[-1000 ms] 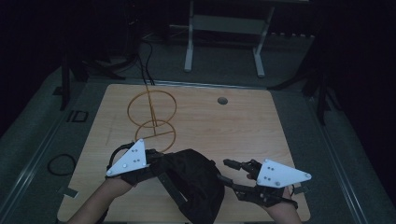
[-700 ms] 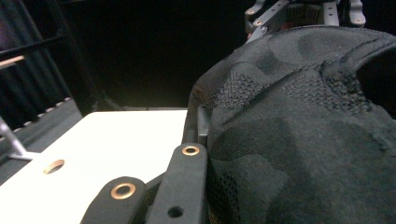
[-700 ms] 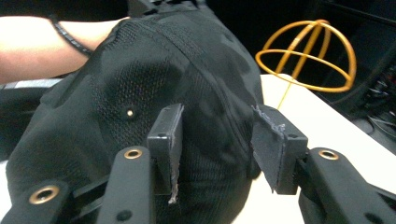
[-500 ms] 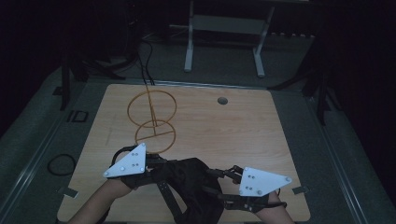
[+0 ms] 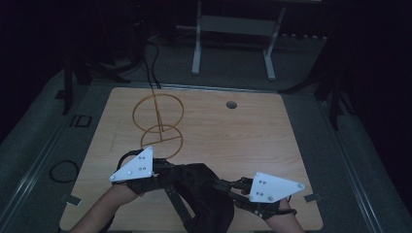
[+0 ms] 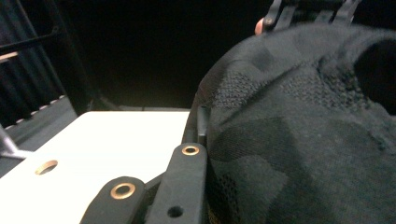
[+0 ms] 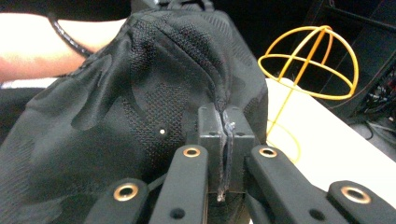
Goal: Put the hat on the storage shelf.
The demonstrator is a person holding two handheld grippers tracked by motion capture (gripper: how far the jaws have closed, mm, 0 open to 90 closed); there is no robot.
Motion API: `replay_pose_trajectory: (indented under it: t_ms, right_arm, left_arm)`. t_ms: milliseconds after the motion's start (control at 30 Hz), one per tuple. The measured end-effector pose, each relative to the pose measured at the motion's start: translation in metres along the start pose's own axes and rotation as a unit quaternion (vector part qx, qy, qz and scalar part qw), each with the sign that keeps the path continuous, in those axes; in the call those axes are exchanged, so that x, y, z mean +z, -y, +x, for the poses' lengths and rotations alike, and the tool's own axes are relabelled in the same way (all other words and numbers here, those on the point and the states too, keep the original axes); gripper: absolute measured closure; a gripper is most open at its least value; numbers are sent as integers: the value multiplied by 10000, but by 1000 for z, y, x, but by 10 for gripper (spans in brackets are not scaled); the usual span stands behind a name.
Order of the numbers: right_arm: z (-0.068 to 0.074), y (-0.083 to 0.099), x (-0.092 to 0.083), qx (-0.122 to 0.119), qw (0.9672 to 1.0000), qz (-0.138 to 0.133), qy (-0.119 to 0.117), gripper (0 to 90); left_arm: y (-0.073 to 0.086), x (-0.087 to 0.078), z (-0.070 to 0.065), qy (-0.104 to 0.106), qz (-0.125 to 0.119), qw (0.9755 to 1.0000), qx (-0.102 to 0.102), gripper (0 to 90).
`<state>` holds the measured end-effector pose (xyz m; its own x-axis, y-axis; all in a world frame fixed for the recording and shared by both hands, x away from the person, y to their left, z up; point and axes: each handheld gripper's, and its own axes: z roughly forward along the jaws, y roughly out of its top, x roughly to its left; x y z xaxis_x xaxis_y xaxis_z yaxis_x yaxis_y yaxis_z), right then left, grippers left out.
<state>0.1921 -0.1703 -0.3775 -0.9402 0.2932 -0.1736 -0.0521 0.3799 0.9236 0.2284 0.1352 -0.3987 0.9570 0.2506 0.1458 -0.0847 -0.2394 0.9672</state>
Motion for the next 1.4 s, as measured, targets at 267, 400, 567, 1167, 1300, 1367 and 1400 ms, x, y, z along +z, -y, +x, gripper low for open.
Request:
replay_pose_trajectory:
  t_ms: [267,400,567,1167,1300,1367,1400]
  right_arm:
    - [-4,-3,-7,176,9997,-178,-29,883]
    - [-7,-4,-14,237,9993,-285,21,884]
    - [-14,-4,-21,319,9987,-354,186,883]
    - [-53,-19,-29,374,9899,-489,1274,883]
    - [-68,-28,-24,426,9871,-546,1447,883]
    - [-75,-33,-20,435,9855,-542,1551,883]
    - [-79,-35,-17,450,9851,-556,1564,883]
  left_arm:
    - [-2,-1,1,-326,3,9994,-72,776]
    - [-2,-6,4,-499,6,9986,-153,635]
    - [0,-14,5,-756,37,9969,-232,629]
    - [40,-46,4,-1542,426,9850,-639,564]
    - [55,-53,2,-1734,532,9804,-771,536]
    - [64,-57,1,-1860,570,9773,-834,534]
    - [69,-58,0,-1901,610,9761,-854,530]
